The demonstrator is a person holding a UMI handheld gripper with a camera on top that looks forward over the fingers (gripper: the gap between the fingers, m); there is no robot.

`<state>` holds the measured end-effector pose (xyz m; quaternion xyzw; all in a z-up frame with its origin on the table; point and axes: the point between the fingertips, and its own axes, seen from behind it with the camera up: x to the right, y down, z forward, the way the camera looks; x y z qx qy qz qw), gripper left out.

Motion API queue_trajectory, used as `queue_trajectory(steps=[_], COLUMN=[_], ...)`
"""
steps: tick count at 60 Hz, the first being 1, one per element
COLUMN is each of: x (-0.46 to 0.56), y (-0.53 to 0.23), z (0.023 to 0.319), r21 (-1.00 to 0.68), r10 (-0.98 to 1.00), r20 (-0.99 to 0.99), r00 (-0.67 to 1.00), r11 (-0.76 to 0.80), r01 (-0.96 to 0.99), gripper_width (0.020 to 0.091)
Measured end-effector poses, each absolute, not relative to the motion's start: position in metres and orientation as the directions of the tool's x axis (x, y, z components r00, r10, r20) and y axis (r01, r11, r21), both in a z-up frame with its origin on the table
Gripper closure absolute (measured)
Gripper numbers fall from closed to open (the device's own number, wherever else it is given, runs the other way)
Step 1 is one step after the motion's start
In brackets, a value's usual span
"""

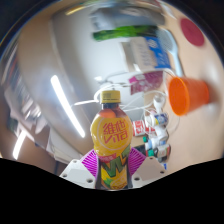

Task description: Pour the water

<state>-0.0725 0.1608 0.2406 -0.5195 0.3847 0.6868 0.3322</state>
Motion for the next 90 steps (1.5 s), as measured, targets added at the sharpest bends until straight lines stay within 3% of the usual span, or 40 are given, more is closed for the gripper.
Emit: queue_trajectory(steps=[6, 13, 18, 23, 36, 47, 61, 79, 83, 90], x=[-0.037, 0.036, 0.102, 0.145, 0.209, 0.197, 0.191, 0.190, 0.190, 0.190], y=[0.158, 0.142, 0.141, 0.138, 0.169, 0.182, 0.181, 0.181, 0.182, 0.182], z=[0.291, 0.340, 0.337, 0.318, 0.179, 0.112, 0.074, 0.078, 0.078, 0.068], r21=[-0.247, -0.671, -0.857, -0.940, -0.993, -0.984, -0.983, -0.992, -0.991, -0.983], r10=[0.258, 0.355, 0.287, 0.150, 0.026, 0.069, 0.101, 0.109, 0.104, 0.092], r20=[-0.954, -0.714, -0.474, -0.313, -0.110, -0.126, -0.064, -0.052, -0.054, -0.077], r00=[0.153, 0.603, 0.832, 0.938, 0.994, 0.990, 0.993, 0.993, 0.993, 0.993], r11=[-0.389, -0.100, 0.068, 0.094, -0.039, -0.134, -0.178, -0.122, -0.125, -0.176], r01=[-0.888, -0.735, -0.511, -0.328, -0.109, -0.116, -0.045, -0.038, -0.041, -0.060], gripper_width=[0.0748, 0.0747, 0.0746, 0.0745, 0.0746, 0.0744, 0.0715, 0.0676, 0.0642, 0.0492])
